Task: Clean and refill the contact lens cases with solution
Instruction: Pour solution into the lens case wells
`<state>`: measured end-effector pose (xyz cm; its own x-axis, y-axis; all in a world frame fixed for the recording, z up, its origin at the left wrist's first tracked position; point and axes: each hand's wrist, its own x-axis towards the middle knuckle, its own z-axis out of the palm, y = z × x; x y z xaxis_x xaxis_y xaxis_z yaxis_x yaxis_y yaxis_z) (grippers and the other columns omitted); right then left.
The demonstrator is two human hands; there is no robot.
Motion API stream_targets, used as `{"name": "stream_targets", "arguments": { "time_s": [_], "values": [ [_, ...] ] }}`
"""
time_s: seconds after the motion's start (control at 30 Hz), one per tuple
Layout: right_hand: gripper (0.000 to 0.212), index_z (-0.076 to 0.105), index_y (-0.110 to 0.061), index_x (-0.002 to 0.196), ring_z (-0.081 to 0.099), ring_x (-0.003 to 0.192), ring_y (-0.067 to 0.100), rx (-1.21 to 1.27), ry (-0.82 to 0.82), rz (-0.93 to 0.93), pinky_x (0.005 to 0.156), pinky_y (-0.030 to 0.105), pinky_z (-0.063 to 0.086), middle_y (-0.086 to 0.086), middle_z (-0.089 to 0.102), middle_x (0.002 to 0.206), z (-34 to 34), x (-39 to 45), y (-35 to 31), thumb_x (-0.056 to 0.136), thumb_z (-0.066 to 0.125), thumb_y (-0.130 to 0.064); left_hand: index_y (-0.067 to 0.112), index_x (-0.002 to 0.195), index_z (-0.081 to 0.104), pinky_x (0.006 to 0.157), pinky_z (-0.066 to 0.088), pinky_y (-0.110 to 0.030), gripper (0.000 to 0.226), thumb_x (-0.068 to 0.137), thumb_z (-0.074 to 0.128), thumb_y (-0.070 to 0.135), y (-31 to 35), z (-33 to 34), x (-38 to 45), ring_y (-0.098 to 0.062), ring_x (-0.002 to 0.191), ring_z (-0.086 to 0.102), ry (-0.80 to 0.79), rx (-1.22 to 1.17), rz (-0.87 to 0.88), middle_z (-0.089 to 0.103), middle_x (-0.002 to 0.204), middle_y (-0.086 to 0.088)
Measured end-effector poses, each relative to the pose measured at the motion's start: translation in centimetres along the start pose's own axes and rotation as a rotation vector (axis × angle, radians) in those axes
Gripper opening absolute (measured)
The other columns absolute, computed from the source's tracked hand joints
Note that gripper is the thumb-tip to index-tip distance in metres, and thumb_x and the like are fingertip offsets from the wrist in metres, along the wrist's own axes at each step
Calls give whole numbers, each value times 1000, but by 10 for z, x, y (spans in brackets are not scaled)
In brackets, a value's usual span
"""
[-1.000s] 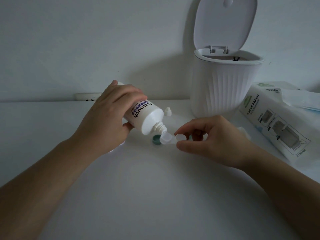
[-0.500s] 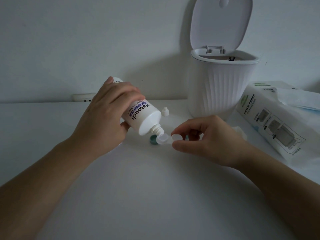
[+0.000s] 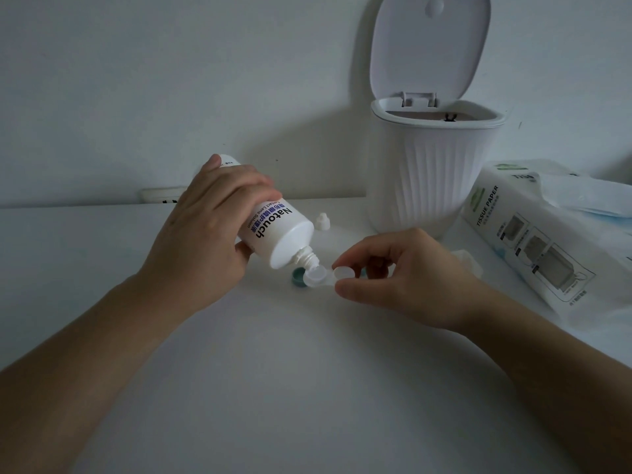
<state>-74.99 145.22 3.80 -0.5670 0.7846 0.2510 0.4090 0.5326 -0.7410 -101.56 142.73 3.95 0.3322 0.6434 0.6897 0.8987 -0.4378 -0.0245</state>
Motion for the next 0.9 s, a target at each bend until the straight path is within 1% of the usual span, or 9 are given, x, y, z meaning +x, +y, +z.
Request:
{"name": "stream_targets", "arguments": {
  "time_s": [0.2,0.37,0.53,0.67,0.8,0.9],
  "values": [
    [12,79,-27,87,50,57,0,2,7,-3,58,11,42,-9,69,76,0,0,1,77,82,-32,2,123,63,123,24,-52,62,64,75,-9,-1,1,0,-36,125,56,7,12,11,62,128,-14],
    [12,79,-27,88,50,57,0,-3,6,-4,59,13,43,-8,69,76,0,0,1,77,82,-32,3,121,65,122,24,-52,60,63,75,-11,-1,1,0,-36,123,57,30,18,30,63,127,-14],
    [13,79,-28,88,50,57,0,-8,6,-7,58,16,43,-8,69,75,0,1,2,77,81,-35,2,119,67,123,22,-48,58,63,73,-12,0,1,1,-36,123,58,54,27,29,64,126,-14],
    [13,78,-29,87,50,58,1,-7,5,-4,59,17,44,-7,69,75,0,1,3,77,81,-36,2,118,67,122,24,-51,56,64,73,-11,0,2,0,-37,123,58,47,28,32,64,126,-14],
    [12,79,-28,87,50,57,1,3,17,-2,58,15,43,-10,67,72,1,1,3,77,82,-34,2,119,66,123,24,-50,58,64,74,-11,0,2,0,-36,123,57,41,19,29,63,126,-14],
    [13,78,-29,88,50,57,1,3,19,5,58,16,43,-7,68,73,0,1,3,77,82,-35,2,121,65,122,24,-51,59,64,76,-11,0,2,0,-36,124,57,36,17,28,63,127,-15]
  ]
}}
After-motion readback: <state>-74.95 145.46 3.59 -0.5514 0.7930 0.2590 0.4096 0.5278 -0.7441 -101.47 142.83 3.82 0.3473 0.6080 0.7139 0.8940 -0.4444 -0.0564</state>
